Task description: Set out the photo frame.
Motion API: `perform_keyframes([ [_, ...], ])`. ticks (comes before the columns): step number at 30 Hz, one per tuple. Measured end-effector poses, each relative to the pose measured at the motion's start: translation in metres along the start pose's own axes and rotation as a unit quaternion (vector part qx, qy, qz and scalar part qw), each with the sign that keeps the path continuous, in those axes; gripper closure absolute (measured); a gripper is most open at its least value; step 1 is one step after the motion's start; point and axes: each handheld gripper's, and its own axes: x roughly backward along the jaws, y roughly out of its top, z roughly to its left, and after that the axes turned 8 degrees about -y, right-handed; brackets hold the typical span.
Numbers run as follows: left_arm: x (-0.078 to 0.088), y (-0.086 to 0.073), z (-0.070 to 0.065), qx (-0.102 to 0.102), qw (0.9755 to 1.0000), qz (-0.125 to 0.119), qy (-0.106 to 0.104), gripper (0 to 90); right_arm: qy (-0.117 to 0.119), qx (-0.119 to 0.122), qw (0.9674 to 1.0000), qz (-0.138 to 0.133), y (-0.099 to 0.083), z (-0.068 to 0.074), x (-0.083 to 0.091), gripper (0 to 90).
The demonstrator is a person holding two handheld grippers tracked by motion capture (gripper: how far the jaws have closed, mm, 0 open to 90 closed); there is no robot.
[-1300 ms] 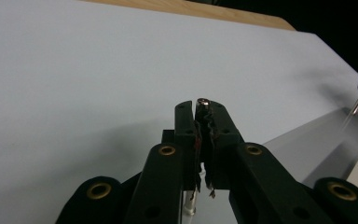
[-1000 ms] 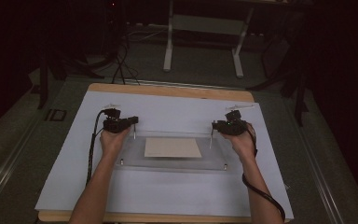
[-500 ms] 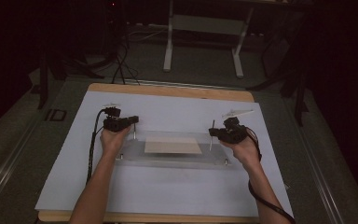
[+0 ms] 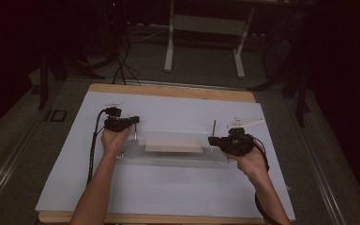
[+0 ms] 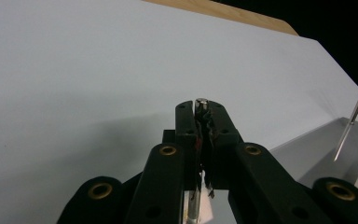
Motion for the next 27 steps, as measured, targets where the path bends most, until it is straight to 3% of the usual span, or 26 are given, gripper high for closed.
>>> perform_keyframes([
  [8,-0.001,0.000,0.000,0.007,1.0000,-0.001,0.001,86.0,0.022,0.019,0.9992,-0.028,-0.002,0.026,0.022,90.0],
  [14,-0.001,0.001,0.001,0.009,1.0000,0.001,-0.001,85.9,0.043,0.023,0.9968,-0.063,-0.012,0.053,0.038,90.0],
  [18,-0.001,0.002,0.001,0.008,1.0000,0.004,0.000,85.9,0.049,0.024,0.9970,-0.055,-0.022,0.063,0.035,90.0],
  [21,-0.001,0.003,0.002,0.013,0.9999,0.007,-0.002,85.9,0.034,0.026,0.9977,-0.053,-0.030,0.067,0.031,90.0],
  [27,-0.002,0.004,0.002,0.016,0.9998,0.011,-0.001,86.0,-0.012,0.052,0.9978,-0.039,-0.039,0.076,0.014,90.0],
])
